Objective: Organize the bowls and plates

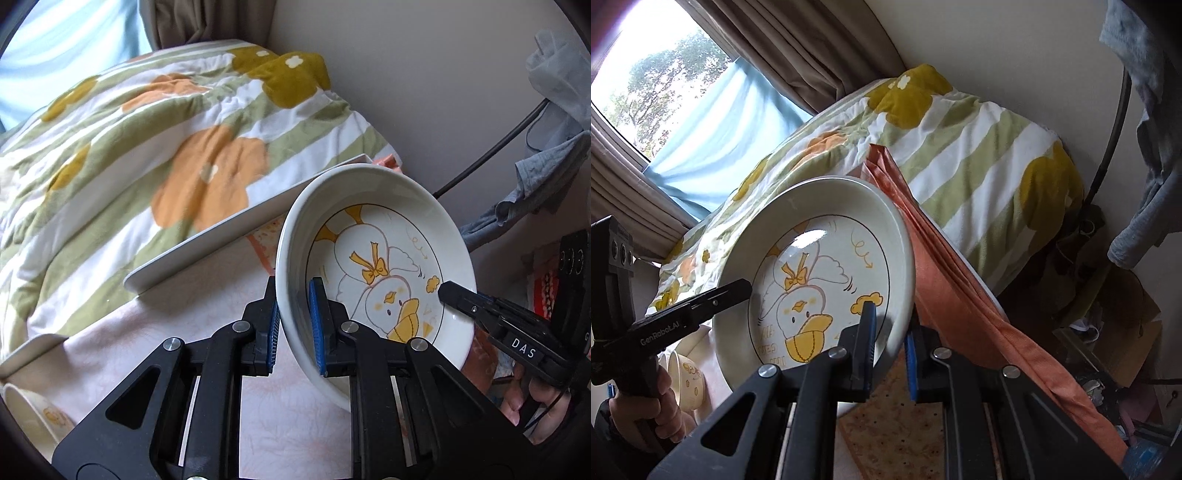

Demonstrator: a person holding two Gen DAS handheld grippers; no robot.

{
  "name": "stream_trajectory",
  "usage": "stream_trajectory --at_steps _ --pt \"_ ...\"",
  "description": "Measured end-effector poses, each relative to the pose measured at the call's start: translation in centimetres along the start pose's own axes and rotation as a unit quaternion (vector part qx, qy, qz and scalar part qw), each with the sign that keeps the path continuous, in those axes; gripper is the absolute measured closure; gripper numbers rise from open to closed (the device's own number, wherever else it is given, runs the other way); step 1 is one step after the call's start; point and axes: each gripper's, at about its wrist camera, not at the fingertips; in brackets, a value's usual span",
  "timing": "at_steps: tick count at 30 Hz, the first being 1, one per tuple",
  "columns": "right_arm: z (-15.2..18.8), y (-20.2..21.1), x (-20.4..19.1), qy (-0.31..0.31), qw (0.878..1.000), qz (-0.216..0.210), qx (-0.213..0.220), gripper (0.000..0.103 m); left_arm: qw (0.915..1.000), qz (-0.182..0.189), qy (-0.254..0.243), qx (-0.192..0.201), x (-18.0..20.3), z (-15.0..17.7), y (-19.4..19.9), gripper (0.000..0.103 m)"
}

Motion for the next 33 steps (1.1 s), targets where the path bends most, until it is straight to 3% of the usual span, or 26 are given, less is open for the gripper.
stream_trajectory --at_steps 9,19,27,33 --pt "1.1 6.1 -3.8 0.057 0.998 -0.014 0.02 0.09 0.9985 -0.018 0.013 0.049 1.3 3.4 9.0 0.09" --pt "6.9 10.5 -8.2 0.111 0.993 -0.047 0.02 0.09 0.9945 -0.038 0.06 0.077 -0.3 12.2 16.6 0.09" --pt "12.1 10.4 -11.4 0.17 0.983 -0.071 -0.02 0.09 0.9877 -0.076 0.113 0.077 -2.3 20.6 20.1 0.09" --pt "15.5 8.0 -13.3 0.229 0.967 -0.092 -0.067 0.09 0.9762 -0.107 0.18 0.057 -4.7 27.5 20.1 0.09"
Point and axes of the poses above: each gripper's, at about its wrist camera, not at the fingertips, and y roughly against the way its jaws point, x to its right, z to its underside, and after that the axes turned 1 degree about z, right-handed
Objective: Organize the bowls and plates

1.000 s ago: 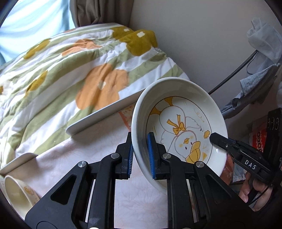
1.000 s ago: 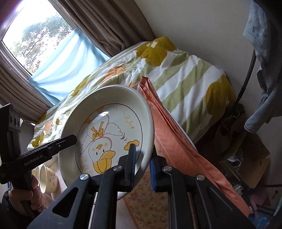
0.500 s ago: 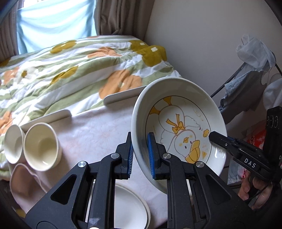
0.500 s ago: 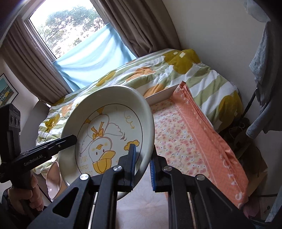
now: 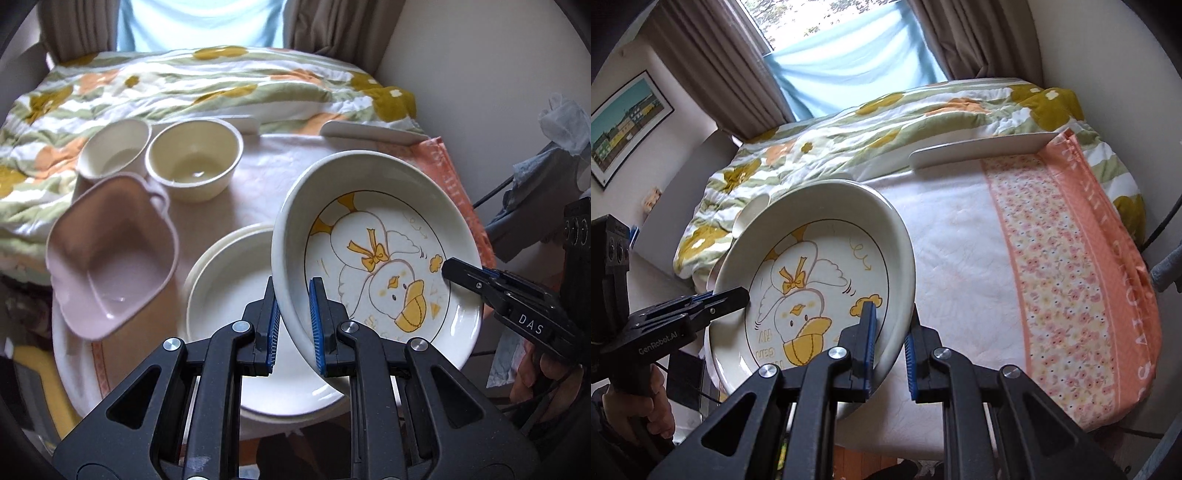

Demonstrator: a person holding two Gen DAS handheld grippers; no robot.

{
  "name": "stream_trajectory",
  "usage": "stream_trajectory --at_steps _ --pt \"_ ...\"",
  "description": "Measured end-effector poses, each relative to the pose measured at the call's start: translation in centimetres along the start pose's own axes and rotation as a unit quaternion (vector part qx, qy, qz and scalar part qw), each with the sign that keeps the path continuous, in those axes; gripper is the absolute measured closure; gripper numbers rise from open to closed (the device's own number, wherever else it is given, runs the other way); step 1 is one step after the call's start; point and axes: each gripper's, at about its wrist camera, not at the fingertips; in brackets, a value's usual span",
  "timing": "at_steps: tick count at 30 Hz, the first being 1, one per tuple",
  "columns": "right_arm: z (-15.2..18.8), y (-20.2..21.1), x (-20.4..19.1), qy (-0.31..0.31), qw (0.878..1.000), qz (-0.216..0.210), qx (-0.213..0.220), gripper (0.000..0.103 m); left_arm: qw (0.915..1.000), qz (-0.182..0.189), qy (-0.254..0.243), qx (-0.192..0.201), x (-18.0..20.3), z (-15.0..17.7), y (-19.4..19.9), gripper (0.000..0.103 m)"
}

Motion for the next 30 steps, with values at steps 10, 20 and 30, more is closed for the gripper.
stream_trajectory --at_steps 10,20,30 --pt "2.7 -5.3 -2.1 0.043 0.998 -0.009 -0.049 0.09 0.9967 0.0 0.074 -0.034 -4.2 4.1 -3.8 0.089" --pt "3.1 -6.8 -2.5 0.05 0.997 -0.012 -0.055 0.09 0.9963 -0.032 0.066 -0.045 -4.8 4.3 -5.3 0.089" --pt "2.9 -7.2 -3.1 0.066 0.997 -0.006 -0.049 0.09 0.9927 -0.112 0.011 -0.044 -3.4 3.8 -5.4 0.089"
Point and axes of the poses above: each gripper's, at about its wrist camera, not at the fingertips, and y roughly against the way its jaws point, x to its right, z to its underside, and after that the axes turned 1 degree about z, right-handed
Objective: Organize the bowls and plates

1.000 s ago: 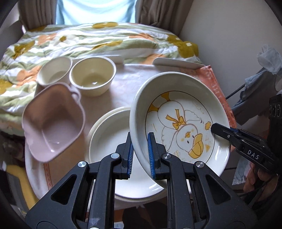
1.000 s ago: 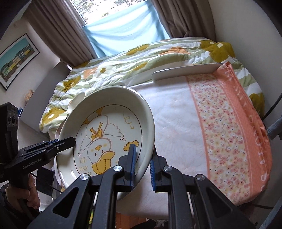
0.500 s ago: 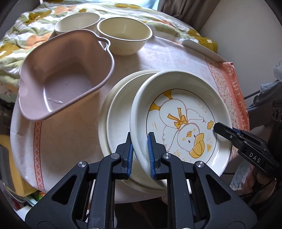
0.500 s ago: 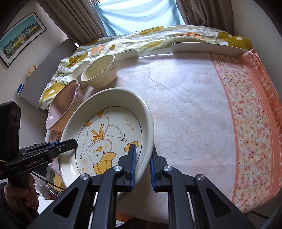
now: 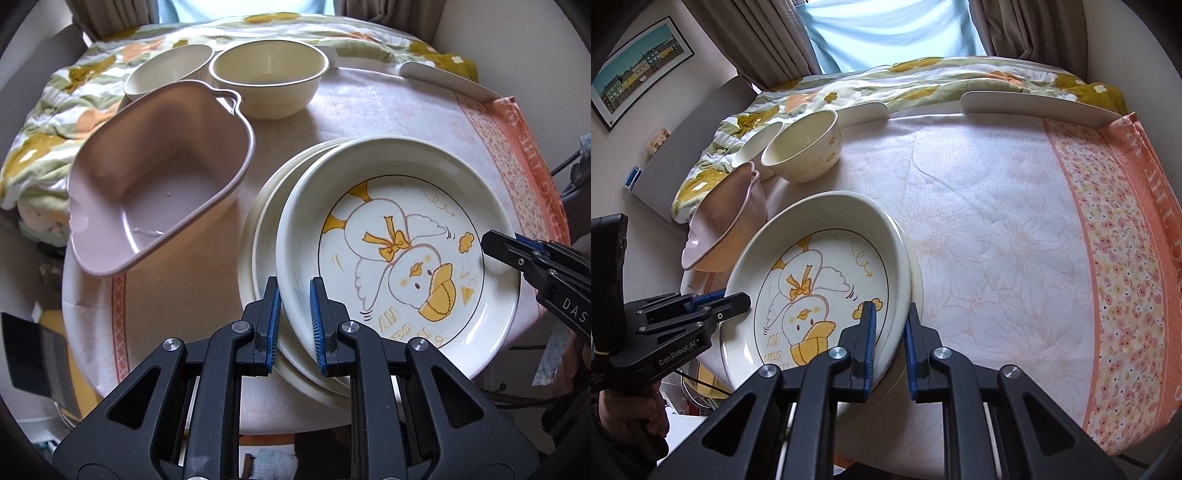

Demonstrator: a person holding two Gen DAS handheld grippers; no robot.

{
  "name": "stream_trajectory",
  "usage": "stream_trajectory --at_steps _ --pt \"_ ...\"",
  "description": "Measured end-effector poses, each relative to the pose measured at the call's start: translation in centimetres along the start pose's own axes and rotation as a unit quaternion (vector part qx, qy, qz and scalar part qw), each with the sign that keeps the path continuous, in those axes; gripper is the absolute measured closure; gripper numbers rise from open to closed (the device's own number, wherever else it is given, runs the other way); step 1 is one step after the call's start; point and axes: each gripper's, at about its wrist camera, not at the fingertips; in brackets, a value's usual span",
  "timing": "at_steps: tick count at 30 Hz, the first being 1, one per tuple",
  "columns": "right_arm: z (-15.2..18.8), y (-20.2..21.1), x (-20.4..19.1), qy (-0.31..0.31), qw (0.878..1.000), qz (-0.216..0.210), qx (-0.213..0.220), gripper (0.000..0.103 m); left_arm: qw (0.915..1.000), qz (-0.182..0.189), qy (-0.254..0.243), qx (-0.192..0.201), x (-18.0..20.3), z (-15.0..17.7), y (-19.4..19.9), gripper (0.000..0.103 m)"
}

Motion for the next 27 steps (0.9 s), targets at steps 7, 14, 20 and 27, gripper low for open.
stream_trajectory --at_steps 7,14,20,27 --pt "0.0 -0.3 -0.1 0.009 1.0 0.001 0.0 0.09 0.9978 -0.061 -0.023 0.01 1.6 -0.3 0.3 0.087" --pt "0.0 -0.2 -0.2 0.01 1.0 0.002 0.002 0.09 0.9948 -0.096 -0.034 0.007 2.6 -0.5 0.2 0.086" --pt "0.0 0.2 -0.1 0.007 1.0 0.0 0.006 0.09 0.9935 -0.108 -0.032 -0.015 2.7 -0.7 -0.2 0.086" --pt "-0.1 0.6 0.1 0.006 1.0 -0.004 0.01 0.09 0.9904 -0.126 -0.046 -0.036 3.4 -1.0 -0.8 0.086"
Point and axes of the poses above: each gripper's, at about its wrist camera, not at the fingertips, and y roughly against the way its jaws point, x to its right, z to its underside, and after that the axes turned 1 degree about z, right-handed
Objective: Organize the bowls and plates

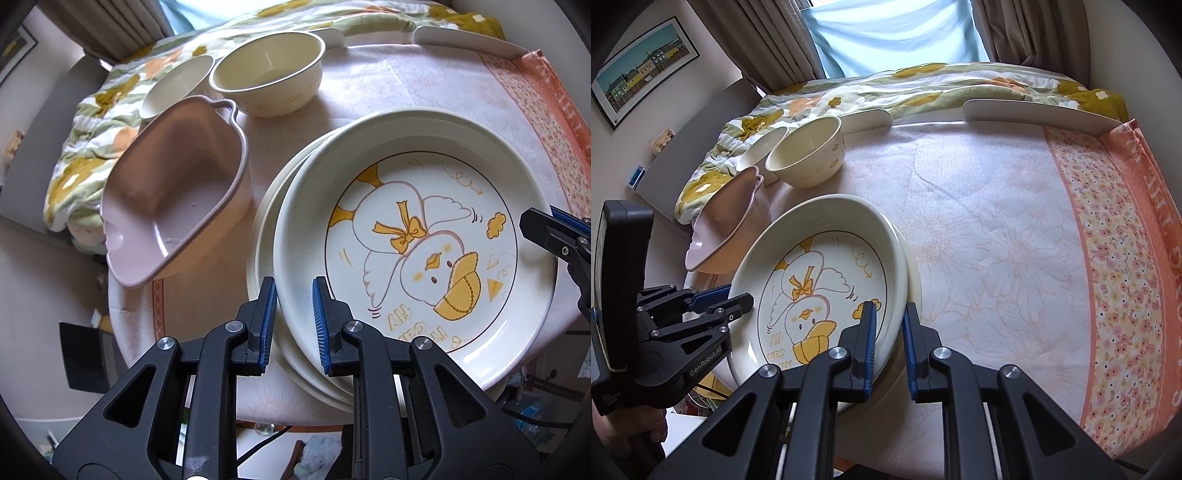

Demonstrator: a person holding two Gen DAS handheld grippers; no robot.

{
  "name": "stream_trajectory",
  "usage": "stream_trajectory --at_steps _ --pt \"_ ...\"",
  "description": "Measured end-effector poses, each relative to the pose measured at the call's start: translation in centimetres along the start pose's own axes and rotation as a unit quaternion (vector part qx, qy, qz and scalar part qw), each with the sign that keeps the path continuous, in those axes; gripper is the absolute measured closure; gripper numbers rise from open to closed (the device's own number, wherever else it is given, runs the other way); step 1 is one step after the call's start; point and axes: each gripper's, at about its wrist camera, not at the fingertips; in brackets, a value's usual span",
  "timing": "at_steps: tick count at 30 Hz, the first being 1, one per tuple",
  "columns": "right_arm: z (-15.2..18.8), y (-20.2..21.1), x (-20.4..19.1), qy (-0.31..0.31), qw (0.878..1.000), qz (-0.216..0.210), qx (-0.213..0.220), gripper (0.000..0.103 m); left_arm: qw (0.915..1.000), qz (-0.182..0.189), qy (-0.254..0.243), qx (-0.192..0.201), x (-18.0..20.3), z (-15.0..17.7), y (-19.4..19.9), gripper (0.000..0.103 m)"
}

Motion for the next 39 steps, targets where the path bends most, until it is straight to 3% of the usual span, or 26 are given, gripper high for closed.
stream_trajectory --at_steps 6,12,21,24,27,30,31,32,33,34,35,39 --pt "0.1 0.1 0.2 0.0 1.0 -0.003 0.001 0.09 0.9998 -0.014 -0.009 -0.007 0.6 -0.2 0.1 0.086" --pt "0.1 0.1 0.3 -0.002 1.0 -0.007 0.001 0.092 0.9953 -0.083 -0.051 -0.007 1.7 -0.1 0.0 0.086" --pt "-0.1 -0.1 0.2 0.008 1.0 -0.006 -0.002 0.092 0.9981 -0.055 -0.029 -0.004 0.8 -0.1 0.3 0.086" --pt "-0.4 0.6 0.1 0.009 1.0 -0.009 0.008 0.092 0.9991 -0.038 -0.009 0.018 -0.4 -0.2 1.9 0.086" --pt "-1.1 1.5 0.0 0.016 1.0 -0.013 0.015 0.092 0.9983 0.001 0.028 0.052 -2.2 -0.2 3.9 0.086" --pt "-2.3 2.4 -0.3 0.027 0.999 -0.019 0.022 0.092 0.9934 0.024 0.071 0.087 -4.7 0.2 6.2 0.075" --pt "-2.9 2.7 -0.5 0.034 0.999 -0.023 0.024 0.09 0.9909 0.031 0.088 0.097 -5.7 0.4 7.0 0.054" --pt "-3.4 3.1 -0.8 0.042 0.998 -0.027 0.028 0.081 0.9878 0.035 0.106 0.108 -6.7 0.7 7.7 0.013" --pt "-4.0 3.4 -1.0 0.05 0.998 -0.033 0.034 0.056 0.9842 0.033 0.125 0.122 -7.6 1.1 8.5 0.0" --pt "-4.6 3.7 -1.4 0.058 0.997 -0.041 0.039 0.038 0.9788 0.03 0.142 0.144 -8.7 1.5 9.4 0.0" --pt "-5.3 3.9 -1.7 0.066 0.996 -0.051 0.044 0.002 0.9758 0.034 0.153 0.153 -9.7 1.7 10.1 0.0" --pt "-8.2 3.9 -4.0 0.109 0.989 -0.079 0.061 0.0 0.964 0.071 0.203 0.157 -14.1 2.0 10.6 0.0"
Point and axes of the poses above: each gripper's, at about its wrist camera, not at the fingertips, and y roughly against the way its jaws point, x to its right, z to its underside, and after that the axes turned 1 degree about z, right-handed
